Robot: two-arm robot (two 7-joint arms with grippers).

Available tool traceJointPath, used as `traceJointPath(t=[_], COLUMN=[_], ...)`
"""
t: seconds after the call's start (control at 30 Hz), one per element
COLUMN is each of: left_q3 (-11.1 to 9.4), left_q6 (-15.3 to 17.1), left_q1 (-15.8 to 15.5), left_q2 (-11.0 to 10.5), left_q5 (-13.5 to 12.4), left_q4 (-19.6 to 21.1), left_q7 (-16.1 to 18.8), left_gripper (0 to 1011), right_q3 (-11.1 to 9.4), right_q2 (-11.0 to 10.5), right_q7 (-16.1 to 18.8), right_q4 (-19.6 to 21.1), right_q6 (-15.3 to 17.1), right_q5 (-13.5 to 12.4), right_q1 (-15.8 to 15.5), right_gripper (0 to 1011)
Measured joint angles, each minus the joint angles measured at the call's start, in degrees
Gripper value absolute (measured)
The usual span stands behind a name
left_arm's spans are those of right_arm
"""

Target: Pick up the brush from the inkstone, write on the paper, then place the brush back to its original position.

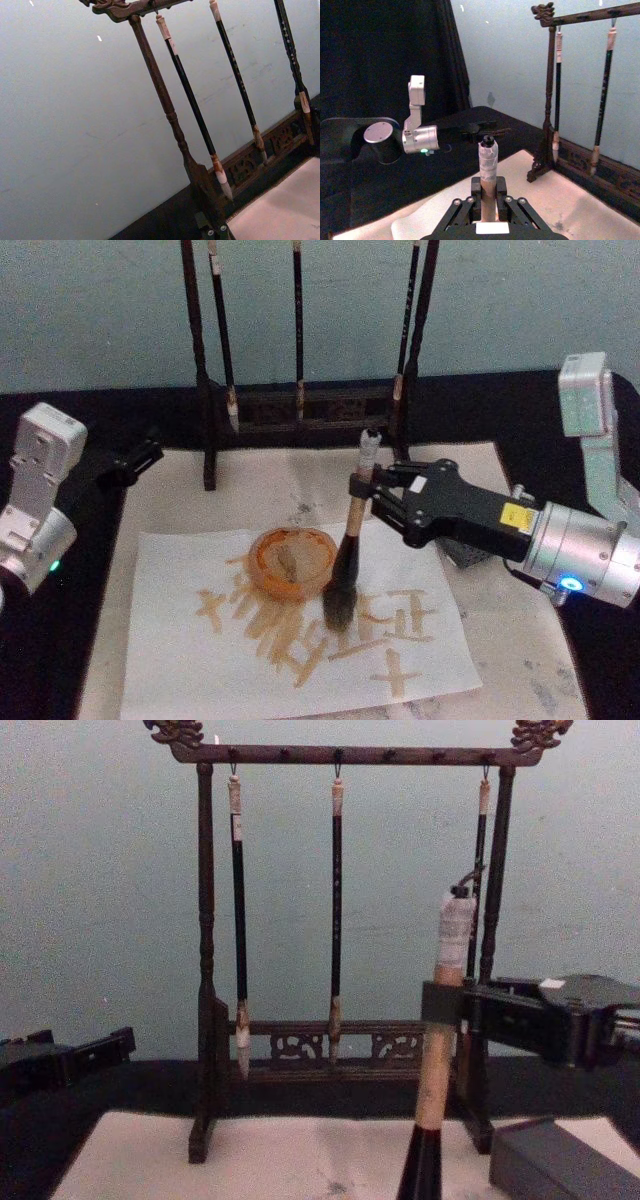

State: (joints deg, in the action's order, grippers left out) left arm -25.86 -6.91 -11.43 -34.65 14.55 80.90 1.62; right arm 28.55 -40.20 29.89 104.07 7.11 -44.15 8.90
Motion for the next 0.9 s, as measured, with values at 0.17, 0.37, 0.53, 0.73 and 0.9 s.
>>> traceJointPath(t=[0.17, 0.37, 0.53, 0.73, 0.9], left_q3=[0.00, 0.00, 0.00, 0.00, 0.00], left_q6=[0.00, 0.00, 0.00, 0.00, 0.00], left_q1=[0.00, 0.00, 0.00, 0.00, 0.00], left_q2=[0.00, 0.00, 0.00, 0.00, 0.00], left_q5=[0.00, 0.00, 0.00, 0.00, 0.00], left_q4=[0.00, 0.00, 0.00, 0.00, 0.00], left_q7=[0.00, 0.00, 0.00, 0.00, 0.00], left_gripper=[1002, 1002, 1002, 1002, 1002], right_q3=[-1.08, -1.98, -1.77, -0.56, 0.80], right_q2=[-0.54, -0.82, -0.26, 0.72, 1.59], right_q7=[-0.20, 0.03, 0.85, 1.67, 2.38], right_q4=[0.52, 2.05, 2.89, 3.06, 2.75], right_q6=[-0.23, -0.77, -1.17, -1.24, -1.33], right_q5=[-0.41, -0.99, -1.35, -1.41, -1.33], right_q1=[-0.71, -1.13, -0.78, 0.04, 0.93], right_gripper=[181, 182, 182, 182, 182])
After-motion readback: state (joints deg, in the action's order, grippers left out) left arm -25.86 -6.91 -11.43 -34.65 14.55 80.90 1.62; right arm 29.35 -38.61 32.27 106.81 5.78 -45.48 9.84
